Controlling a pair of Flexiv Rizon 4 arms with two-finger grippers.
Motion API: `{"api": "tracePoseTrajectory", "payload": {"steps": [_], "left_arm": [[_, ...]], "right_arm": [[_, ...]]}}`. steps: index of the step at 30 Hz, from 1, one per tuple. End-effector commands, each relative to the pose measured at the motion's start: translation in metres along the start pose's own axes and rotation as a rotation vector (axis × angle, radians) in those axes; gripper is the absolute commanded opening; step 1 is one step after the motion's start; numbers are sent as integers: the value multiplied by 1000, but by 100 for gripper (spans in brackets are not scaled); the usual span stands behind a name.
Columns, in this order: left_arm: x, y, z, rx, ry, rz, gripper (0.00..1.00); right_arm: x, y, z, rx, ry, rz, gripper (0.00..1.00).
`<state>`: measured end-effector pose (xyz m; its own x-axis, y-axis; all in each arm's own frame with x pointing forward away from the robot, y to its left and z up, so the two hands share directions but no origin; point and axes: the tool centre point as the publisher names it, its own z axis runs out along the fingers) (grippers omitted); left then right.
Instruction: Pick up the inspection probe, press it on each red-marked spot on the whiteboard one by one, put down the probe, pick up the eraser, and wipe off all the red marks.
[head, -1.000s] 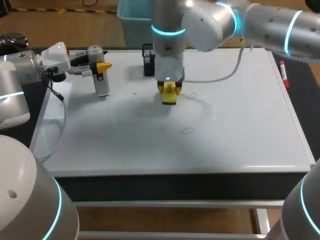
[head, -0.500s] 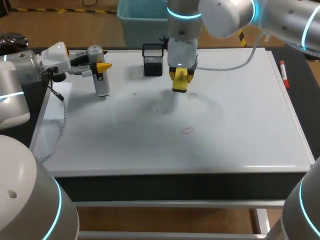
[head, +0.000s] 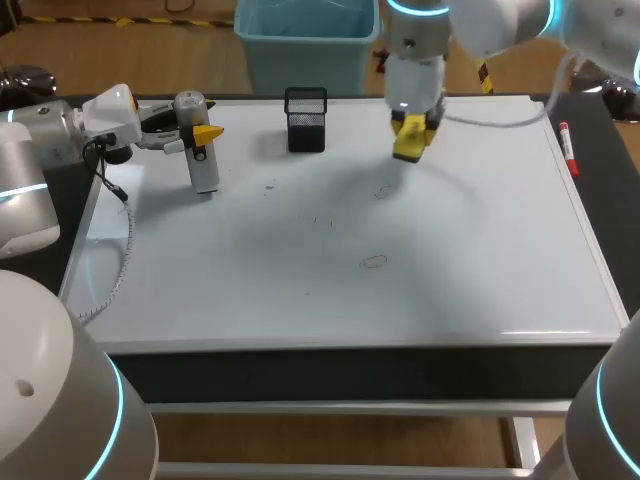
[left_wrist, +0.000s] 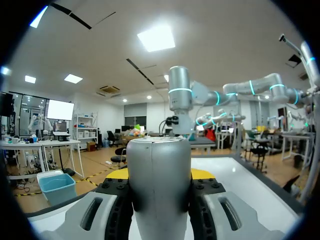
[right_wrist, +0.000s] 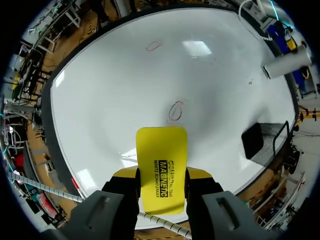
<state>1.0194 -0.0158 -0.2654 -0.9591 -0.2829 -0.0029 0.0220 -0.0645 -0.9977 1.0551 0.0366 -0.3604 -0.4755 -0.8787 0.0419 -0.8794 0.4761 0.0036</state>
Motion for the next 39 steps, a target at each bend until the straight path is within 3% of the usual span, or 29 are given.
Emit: {"api": "tracePoseTrajectory", "payload": {"steps": [1,9,24,32,39], "left_arm": [[0,-1,0,1,-1,1,0],[0,-1,0,1,-1,1,0],[0,-1,0,1,-1,1,0],[0,-1,0,1,-1,1,0],[0,-1,0,1,-1,1,0]], "right_arm": [[16,-28,2,-18,7,38,0],[53,-67,11,-32,24,164,0],[115,-100,23,-37,6,266,0],[137,-107,28,-38,18,298,0],[141,-107,33,-52,21,311,0]]}}
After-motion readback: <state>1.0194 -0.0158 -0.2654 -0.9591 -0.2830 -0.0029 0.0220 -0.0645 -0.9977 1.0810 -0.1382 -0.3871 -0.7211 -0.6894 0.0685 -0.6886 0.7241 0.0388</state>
